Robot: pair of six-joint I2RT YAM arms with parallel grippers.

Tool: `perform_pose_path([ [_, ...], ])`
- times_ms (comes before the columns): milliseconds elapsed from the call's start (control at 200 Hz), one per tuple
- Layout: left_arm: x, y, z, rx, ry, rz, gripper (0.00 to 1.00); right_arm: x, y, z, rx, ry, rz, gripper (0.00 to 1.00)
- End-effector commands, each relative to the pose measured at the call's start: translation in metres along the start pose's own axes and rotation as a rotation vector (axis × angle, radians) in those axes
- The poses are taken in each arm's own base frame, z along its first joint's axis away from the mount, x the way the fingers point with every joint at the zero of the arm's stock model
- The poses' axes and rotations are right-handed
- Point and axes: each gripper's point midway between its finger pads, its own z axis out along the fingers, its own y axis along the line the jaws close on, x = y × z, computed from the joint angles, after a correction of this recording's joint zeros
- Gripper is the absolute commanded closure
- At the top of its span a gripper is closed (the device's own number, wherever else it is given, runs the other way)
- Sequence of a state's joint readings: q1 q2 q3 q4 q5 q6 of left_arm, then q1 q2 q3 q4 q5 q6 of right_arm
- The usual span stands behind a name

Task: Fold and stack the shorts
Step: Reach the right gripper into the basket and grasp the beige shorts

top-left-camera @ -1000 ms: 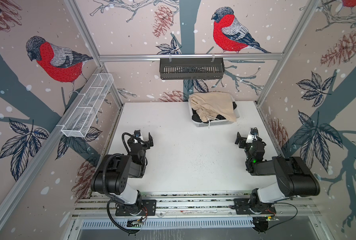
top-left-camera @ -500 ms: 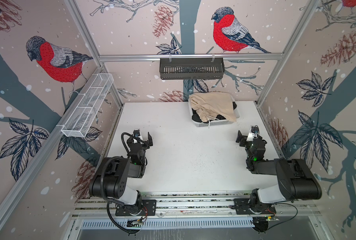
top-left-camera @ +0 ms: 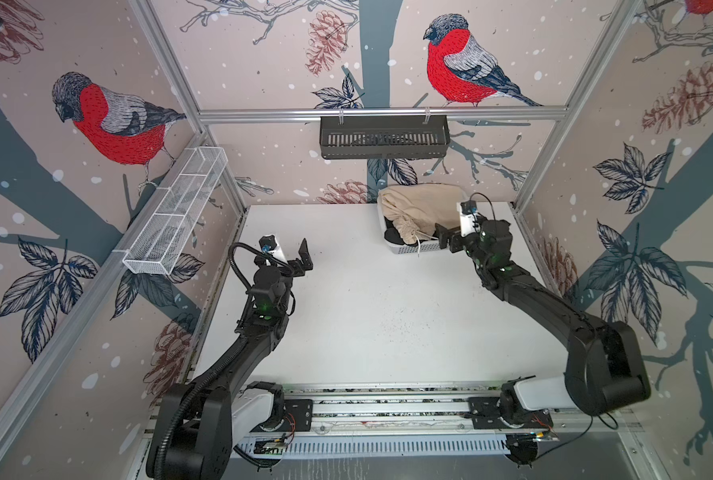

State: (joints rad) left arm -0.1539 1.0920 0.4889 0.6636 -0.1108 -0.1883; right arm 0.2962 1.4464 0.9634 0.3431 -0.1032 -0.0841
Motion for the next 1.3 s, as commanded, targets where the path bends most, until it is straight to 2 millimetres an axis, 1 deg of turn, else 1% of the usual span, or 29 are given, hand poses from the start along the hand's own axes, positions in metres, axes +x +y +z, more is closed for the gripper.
perform_pose_path([
  [0, 0.016, -0.016, -0.001, 0.076, 0.136, -0.050, 0.02, 0.023, 0.052, 0.016, -0.206, 0.154, -0.076, 0.01],
  [40, 0.015, -0.021, -0.002, 0.099, 0.149, -0.043, 0.02, 0.023, 0.063, 0.024, -0.239, 0.160, -0.079, 0.01],
  [125, 0.009, -0.024, -0.005, 0.106, 0.141, -0.042, 0.02, 0.026, 0.075, 0.040, -0.288, 0.178, -0.060, 0.02],
  [200, 0.003, -0.026, -0.008, 0.119, 0.127, -0.053, 0.02, 0.029, 0.079, 0.051, -0.308, 0.190, -0.040, 0.03],
  [315, -0.004, -0.029, -0.014, 0.135, 0.092, -0.059, 0.02, 0.041, 0.084, 0.065, -0.332, 0.206, -0.023, 0.05],
  [425, -0.007, -0.029, -0.019, 0.136, 0.073, -0.068, 0.02, 0.050, 0.094, 0.075, -0.388, 0.229, -0.003, 0.09],
  [515, -0.010, -0.028, -0.020, 0.130, 0.072, -0.079, 0.02, 0.054, 0.094, 0.083, -0.383, 0.244, 0.014, 0.13],
  [620, -0.015, -0.034, -0.020, 0.153, 0.082, -0.096, 0.02, 0.052, 0.090, 0.089, -0.377, 0.238, 0.032, 0.29],
  [730, -0.023, -0.042, -0.022, 0.196, 0.075, -0.109, 0.02, 0.043, 0.089, 0.088, -0.380, 0.211, 0.041, 0.56],
  [735, -0.023, -0.042, -0.022, 0.196, 0.076, -0.110, 0.02, 0.043, 0.089, 0.088, -0.380, 0.211, 0.041, 0.56],
  [775, -0.025, -0.042, -0.023, 0.195, 0.072, -0.112, 0.02, 0.040, 0.089, 0.087, -0.377, 0.207, 0.044, 0.67],
  [785, -0.025, -0.042, -0.023, 0.195, 0.071, -0.114, 0.02, 0.040, 0.089, 0.087, -0.377, 0.206, 0.044, 0.67],
  [790, -0.026, -0.042, -0.023, 0.195, 0.071, -0.113, 0.02, 0.039, 0.089, 0.087, -0.377, 0.205, 0.044, 0.71],
  [805, -0.026, -0.042, -0.024, 0.193, 0.070, -0.113, 0.02, 0.039, 0.088, 0.087, -0.376, 0.205, 0.045, 0.75],
  [875, -0.028, -0.039, -0.024, 0.175, 0.073, -0.125, 0.02, 0.033, 0.086, 0.085, -0.364, 0.196, 0.046, 0.90],
  [915, -0.032, -0.039, -0.025, 0.171, 0.075, -0.133, 0.02, 0.027, 0.085, 0.083, -0.361, 0.186, 0.044, 0.96],
  [1005, -0.042, -0.047, -0.026, 0.205, 0.074, -0.138, 0.02, 0.004, 0.083, 0.074, -0.359, 0.136, 0.046, 0.96],
  [1075, -0.053, -0.051, -0.029, 0.223, 0.066, -0.145, 0.02, -0.026, 0.083, 0.060, -0.369, 0.065, 0.040, 0.96],
  [1220, -0.082, -0.055, -0.043, 0.239, 0.009, -0.174, 0.02, -0.089, 0.092, 0.028, -0.438, -0.078, 0.005, 0.96],
  [1296, -0.091, -0.053, -0.049, 0.234, -0.022, -0.179, 0.02, -0.120, 0.100, 0.010, -0.479, -0.149, -0.011, 0.96],
])
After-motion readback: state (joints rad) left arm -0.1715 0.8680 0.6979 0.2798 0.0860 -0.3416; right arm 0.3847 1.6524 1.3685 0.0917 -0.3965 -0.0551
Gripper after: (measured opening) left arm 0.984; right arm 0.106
